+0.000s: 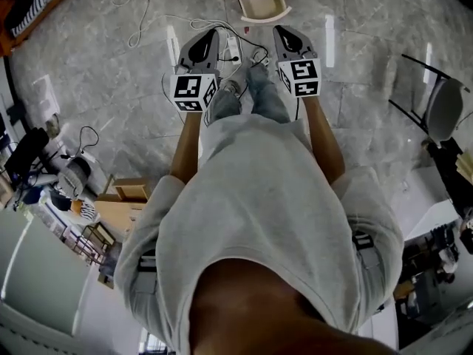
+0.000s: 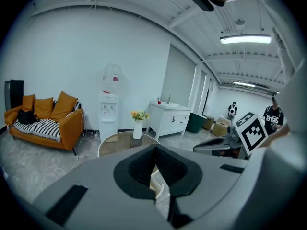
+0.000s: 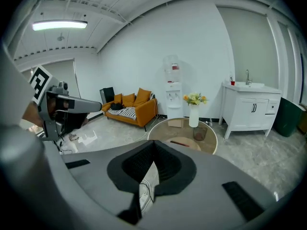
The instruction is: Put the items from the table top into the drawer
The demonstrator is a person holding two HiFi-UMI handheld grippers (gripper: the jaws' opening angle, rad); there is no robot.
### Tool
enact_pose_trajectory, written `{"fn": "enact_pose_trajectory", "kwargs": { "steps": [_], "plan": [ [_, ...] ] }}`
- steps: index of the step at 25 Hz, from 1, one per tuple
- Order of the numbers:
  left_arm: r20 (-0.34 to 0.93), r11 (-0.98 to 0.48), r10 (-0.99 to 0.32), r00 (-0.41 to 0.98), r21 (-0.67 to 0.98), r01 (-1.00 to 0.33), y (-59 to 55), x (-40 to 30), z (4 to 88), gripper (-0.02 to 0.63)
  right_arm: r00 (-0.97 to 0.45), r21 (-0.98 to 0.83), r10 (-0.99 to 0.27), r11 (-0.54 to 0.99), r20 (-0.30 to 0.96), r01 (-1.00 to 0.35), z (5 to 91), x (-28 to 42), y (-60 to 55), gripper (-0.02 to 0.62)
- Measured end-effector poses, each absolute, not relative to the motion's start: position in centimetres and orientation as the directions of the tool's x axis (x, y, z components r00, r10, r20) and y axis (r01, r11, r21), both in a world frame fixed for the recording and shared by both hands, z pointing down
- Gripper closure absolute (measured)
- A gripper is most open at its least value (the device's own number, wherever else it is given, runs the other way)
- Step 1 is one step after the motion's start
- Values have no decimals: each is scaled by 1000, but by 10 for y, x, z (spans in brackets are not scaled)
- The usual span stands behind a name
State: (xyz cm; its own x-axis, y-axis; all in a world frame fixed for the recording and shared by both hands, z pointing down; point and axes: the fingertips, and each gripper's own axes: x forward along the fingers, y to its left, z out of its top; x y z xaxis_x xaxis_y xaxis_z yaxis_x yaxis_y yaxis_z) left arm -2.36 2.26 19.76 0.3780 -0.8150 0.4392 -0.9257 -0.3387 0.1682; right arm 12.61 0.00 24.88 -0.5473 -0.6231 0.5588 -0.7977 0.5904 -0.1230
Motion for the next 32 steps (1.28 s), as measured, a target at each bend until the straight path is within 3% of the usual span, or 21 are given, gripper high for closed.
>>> {"fn": "enact_pose_trajectory", "kwargs": {
  "steps": [15,32],
  "plan": [
    [486,-315,-777,401,251,-915,30,-31,281,591,-570,-116,-552,649,608,-752,325,88,-20,572],
    [494,-349,-748,444,276,-896,-35,-81,423,591,-499,-97,-563,594,660,-799,462,60,-51,572]
  ]
}}
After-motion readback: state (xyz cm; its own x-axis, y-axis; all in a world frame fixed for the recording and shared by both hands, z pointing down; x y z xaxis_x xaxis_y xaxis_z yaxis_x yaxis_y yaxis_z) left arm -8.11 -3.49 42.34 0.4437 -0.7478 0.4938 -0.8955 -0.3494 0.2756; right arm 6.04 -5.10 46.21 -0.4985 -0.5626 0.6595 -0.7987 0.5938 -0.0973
